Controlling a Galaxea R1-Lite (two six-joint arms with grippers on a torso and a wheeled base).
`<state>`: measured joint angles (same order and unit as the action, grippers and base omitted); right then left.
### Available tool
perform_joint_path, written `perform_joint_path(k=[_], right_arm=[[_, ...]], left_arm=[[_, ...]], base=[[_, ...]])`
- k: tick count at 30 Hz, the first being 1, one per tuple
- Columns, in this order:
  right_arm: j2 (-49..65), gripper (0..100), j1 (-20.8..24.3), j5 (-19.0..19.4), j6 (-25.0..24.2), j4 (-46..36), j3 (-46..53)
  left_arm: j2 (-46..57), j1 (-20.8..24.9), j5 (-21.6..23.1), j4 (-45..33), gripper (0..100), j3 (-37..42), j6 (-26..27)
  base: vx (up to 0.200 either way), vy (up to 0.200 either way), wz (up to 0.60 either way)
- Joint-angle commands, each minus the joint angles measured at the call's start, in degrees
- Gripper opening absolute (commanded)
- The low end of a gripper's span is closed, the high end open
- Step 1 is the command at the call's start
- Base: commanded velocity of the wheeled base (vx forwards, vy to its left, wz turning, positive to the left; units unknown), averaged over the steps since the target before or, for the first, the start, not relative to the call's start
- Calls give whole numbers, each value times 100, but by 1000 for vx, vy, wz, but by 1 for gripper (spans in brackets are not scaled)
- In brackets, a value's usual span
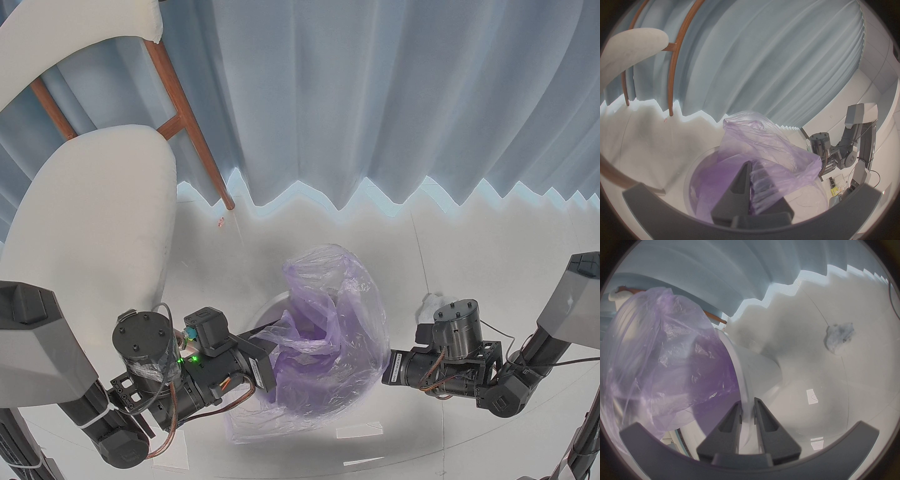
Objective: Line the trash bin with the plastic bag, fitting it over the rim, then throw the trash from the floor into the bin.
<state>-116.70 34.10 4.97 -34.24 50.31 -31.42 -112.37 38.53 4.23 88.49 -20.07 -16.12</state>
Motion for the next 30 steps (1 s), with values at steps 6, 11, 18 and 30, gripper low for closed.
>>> perform_joint_path(k=[6, 11, 18, 30], right_arm=[[271, 0, 0, 4, 14, 304, 347], [279, 0, 0, 4, 23, 796, 645], [411, 0, 106, 12, -12, 1042, 812], [930, 0, 326, 452, -548, 1025, 1164]], left_arm=[[14, 23, 34, 1, 0, 64, 12], [22, 49, 52, 1, 0, 108, 3], [66, 58, 43, 1, 0, 38, -50], [312, 128, 52, -7, 0, 82, -58]], base=[[-200, 0, 0], [-200, 0, 0], [-86, 0, 0], [0, 0, 0]])
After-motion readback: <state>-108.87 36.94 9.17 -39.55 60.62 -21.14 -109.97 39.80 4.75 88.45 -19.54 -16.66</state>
